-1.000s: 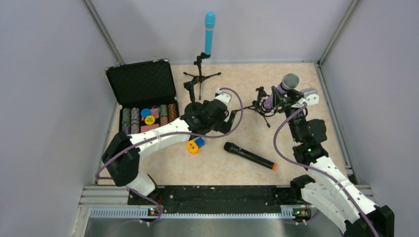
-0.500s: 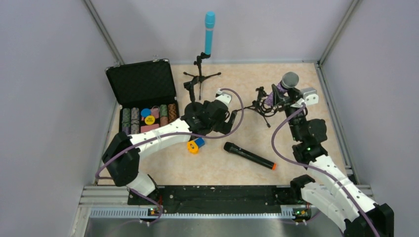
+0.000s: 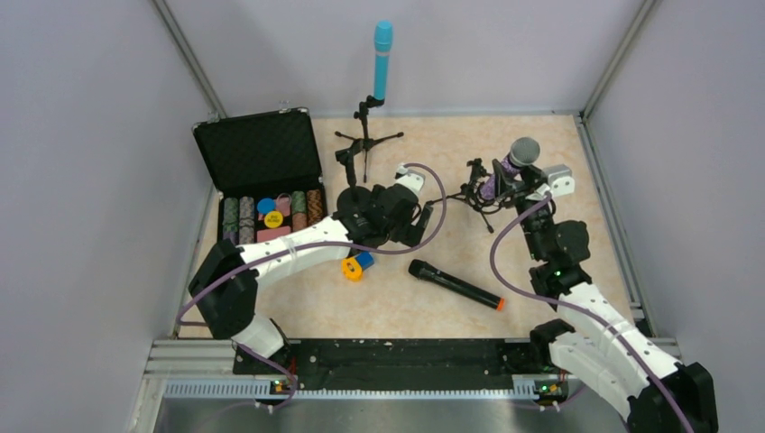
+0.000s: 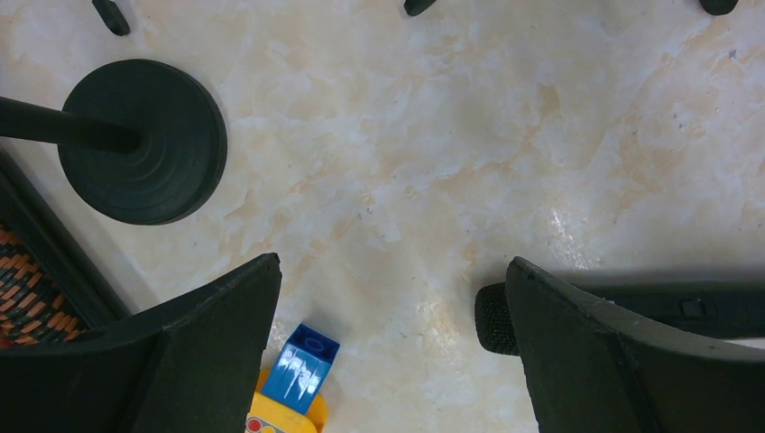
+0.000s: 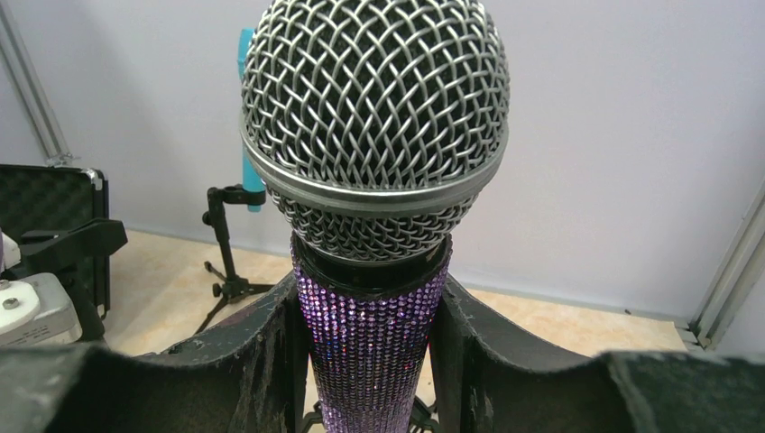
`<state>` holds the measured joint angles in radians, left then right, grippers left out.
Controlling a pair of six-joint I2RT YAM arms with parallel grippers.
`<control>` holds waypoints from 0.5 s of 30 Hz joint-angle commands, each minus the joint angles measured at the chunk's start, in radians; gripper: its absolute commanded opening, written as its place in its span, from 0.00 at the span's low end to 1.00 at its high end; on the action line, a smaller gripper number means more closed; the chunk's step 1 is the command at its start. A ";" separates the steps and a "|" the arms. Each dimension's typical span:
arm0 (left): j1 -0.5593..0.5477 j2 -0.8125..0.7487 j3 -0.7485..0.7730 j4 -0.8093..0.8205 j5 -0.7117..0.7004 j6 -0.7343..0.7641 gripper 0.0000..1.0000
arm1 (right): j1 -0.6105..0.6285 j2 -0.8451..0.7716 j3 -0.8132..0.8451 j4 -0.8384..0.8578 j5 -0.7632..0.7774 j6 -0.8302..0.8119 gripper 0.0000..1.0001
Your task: Attach the microphones to the stand
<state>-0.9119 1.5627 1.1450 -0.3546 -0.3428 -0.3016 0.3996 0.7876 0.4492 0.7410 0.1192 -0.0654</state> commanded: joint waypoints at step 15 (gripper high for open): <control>-0.017 0.019 0.064 0.000 -0.041 0.037 0.99 | 0.010 0.184 0.049 0.124 0.208 0.037 0.00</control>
<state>-0.9218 1.5646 1.1637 -0.3679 -0.3614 -0.2836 0.3996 0.9665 0.4828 0.7845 0.2932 -0.0307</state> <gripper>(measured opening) 0.989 0.437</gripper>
